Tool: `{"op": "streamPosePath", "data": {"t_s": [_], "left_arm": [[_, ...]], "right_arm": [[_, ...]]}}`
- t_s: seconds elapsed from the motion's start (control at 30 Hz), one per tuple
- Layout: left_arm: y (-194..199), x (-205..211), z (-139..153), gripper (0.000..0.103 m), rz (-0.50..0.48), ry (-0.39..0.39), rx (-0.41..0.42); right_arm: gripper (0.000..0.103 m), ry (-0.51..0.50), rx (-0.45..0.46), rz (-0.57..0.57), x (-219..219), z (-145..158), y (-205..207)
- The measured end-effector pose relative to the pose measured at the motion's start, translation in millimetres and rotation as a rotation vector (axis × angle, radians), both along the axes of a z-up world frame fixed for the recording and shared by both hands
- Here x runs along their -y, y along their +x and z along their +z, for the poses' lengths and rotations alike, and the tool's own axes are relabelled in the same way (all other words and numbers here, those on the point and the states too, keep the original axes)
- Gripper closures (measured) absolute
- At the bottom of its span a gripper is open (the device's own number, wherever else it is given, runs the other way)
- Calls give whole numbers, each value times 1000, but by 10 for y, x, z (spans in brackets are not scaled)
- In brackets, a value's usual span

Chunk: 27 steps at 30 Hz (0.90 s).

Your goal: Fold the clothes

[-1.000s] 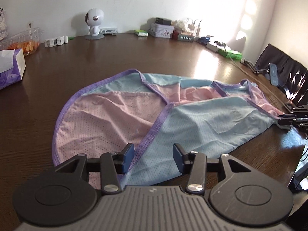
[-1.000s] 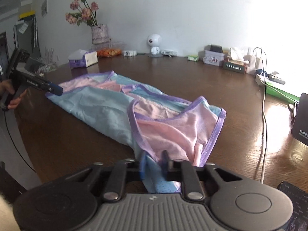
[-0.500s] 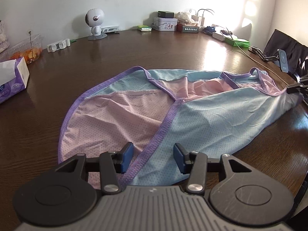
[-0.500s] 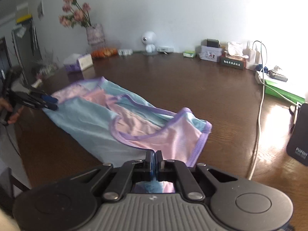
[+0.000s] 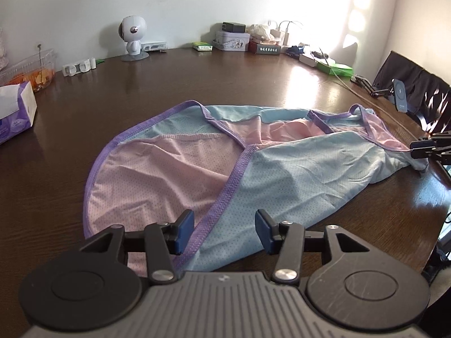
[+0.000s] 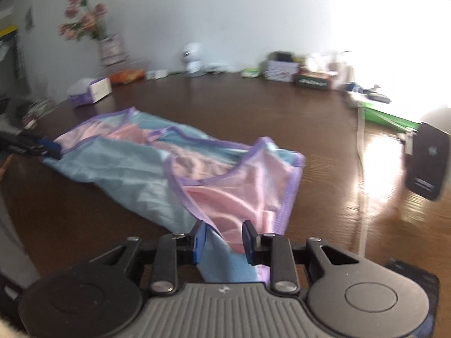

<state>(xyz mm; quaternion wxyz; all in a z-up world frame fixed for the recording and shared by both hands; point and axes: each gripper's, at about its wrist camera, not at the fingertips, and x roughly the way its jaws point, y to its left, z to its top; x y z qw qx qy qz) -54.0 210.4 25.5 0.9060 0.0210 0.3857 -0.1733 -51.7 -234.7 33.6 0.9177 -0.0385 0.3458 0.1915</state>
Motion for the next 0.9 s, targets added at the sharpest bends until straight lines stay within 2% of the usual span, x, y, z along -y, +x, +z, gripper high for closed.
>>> {"op": "streamPosePath", "data": {"t_s": [0.03, 0.1, 0.13, 0.17, 0.2, 0.33, 0.37, 0.4, 0.43, 0.47, 0.5, 0.53, 0.57, 0.63, 0.7, 0.83, 0.9], "left_arm": [[-8, -20, -9, 54, 3, 1, -4], [2, -31, -50, 68, 5, 22, -14], [8, -20, -63, 88, 1, 40, -6], [20, -21, -59, 101, 1, 49, 5], [34, -29, -48, 101, 4, 49, 13], [114, -55, -29, 101, 32, 54, 20], [139, -54, -32, 100, 41, 59, 14], [149, -59, -26, 100, 45, 55, 6], [150, -66, -14, 97, 45, 46, -5], [141, -54, 12, 90, 42, 35, -1], [126, -27, 48, 83, 35, 23, 13], [122, 4, 85, 67, 29, 12, 27], [138, 41, 123, 58, 23, 12, 37], [194, 118, 203, 58, 9, 25, 52], [270, 181, 283, 57, -6, 35, 70], [488, 295, 385, 47, -29, 54, 92], [610, 304, 399, 46, -39, 62, 91]], "right_arm": [[77, -4, 15, -38, 30, -2, -40], [76, -16, 14, -51, 47, -43, -55], [79, -21, 9, -40, 48, -66, -47], [88, -27, 5, -28, 48, -89, -38], [99, -32, 1, -17, 49, -111, -30], [99, -121, -16, 67, 99, -52, 46], [97, -145, -12, 86, 117, -34, 59], [91, -150, 16, 86, 117, 9, 31], [87, -131, 44, 80, 116, 69, 2], [83, -85, 67, 83, 91, 132, -35], [74, -37, 90, 86, 65, 196, -73], [70, 36, 82, 103, 7, 209, -74], [68, 112, 72, 121, -54, 217, -73], [70, 169, 20, 163, -239, 143, 16], [72, 153, 12, 154, -435, 70, 114], [75, 173, -65, 180, -596, -94, 374], [81, 155, -62, 173, -591, -137, 400]]}}
